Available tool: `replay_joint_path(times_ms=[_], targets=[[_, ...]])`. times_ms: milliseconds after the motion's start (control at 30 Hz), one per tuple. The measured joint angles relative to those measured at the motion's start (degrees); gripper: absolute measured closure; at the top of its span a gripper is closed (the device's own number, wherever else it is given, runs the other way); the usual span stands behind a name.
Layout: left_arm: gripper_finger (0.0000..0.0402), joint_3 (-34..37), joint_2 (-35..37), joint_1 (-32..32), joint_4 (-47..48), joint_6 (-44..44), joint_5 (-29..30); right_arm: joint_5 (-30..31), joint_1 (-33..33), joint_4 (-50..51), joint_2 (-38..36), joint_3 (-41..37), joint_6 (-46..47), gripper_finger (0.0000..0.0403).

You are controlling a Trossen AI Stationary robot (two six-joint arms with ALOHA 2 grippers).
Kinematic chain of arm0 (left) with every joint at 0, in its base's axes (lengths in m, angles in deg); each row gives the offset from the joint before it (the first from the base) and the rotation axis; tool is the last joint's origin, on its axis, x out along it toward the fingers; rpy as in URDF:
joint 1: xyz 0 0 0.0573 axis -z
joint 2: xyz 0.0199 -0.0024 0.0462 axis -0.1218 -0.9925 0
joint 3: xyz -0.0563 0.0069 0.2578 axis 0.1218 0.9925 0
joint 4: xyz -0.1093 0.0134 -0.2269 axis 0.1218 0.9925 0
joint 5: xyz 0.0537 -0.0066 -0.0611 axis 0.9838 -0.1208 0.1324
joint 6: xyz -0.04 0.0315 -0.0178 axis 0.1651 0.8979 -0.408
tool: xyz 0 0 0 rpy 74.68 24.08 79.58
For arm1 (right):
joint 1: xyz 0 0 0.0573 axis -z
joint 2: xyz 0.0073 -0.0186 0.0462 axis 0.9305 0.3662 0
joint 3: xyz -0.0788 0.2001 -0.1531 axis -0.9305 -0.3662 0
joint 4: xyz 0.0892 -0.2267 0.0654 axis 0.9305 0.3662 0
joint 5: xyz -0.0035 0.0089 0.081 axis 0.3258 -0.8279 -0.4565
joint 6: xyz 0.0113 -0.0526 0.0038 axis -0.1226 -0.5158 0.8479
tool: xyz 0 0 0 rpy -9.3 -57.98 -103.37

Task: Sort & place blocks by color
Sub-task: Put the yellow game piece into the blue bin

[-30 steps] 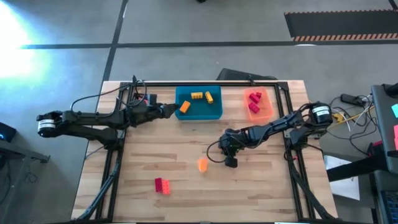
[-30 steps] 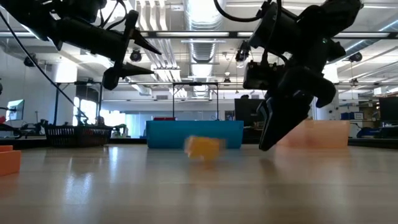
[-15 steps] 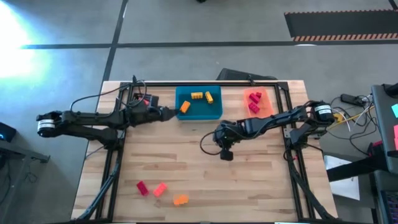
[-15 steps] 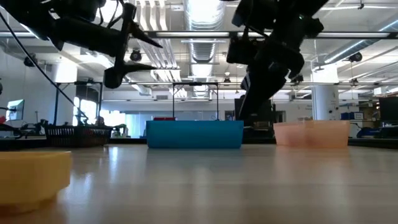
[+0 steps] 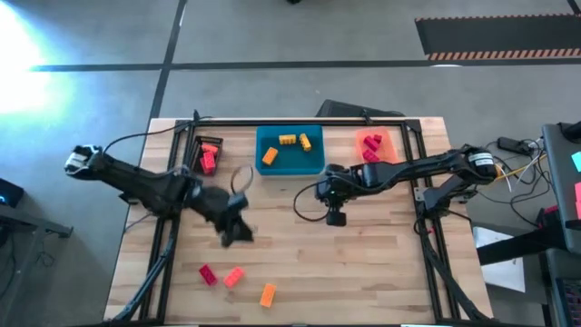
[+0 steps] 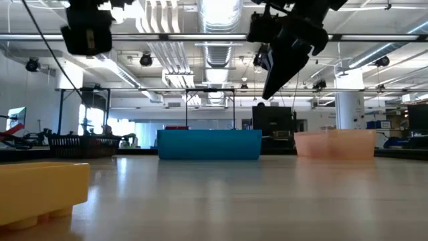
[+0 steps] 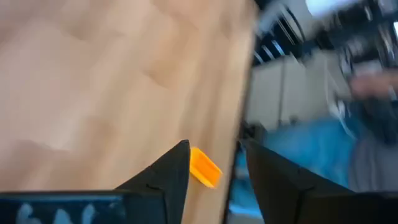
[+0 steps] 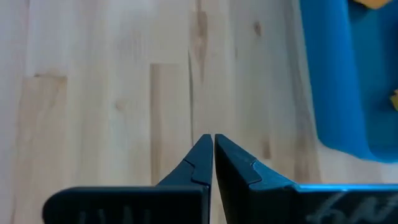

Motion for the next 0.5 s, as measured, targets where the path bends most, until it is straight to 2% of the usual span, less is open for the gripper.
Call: replay_joint_path(times_ms=[167, 367, 500], targets=[[0.0307, -7.38, -9.55, 9.9, -0.29, -4.47, 2.81, 0.48, 0.28, -3.13, -6.33, -5.08, -0.72, 0.0394], [0.0391, -17.62, -25.71, 14.99, -0.03, -8.79, 2.46, 0.54, 0.63, -10.31, -15.26, -12.19, -0.74, 0.0394], [0.0397, -22.8, -34.97, 16.72, 0.17, -8.49, 0.26, 0.38, 0.57, -12.7, -19.59, -14.94, -0.82, 0.0394]])
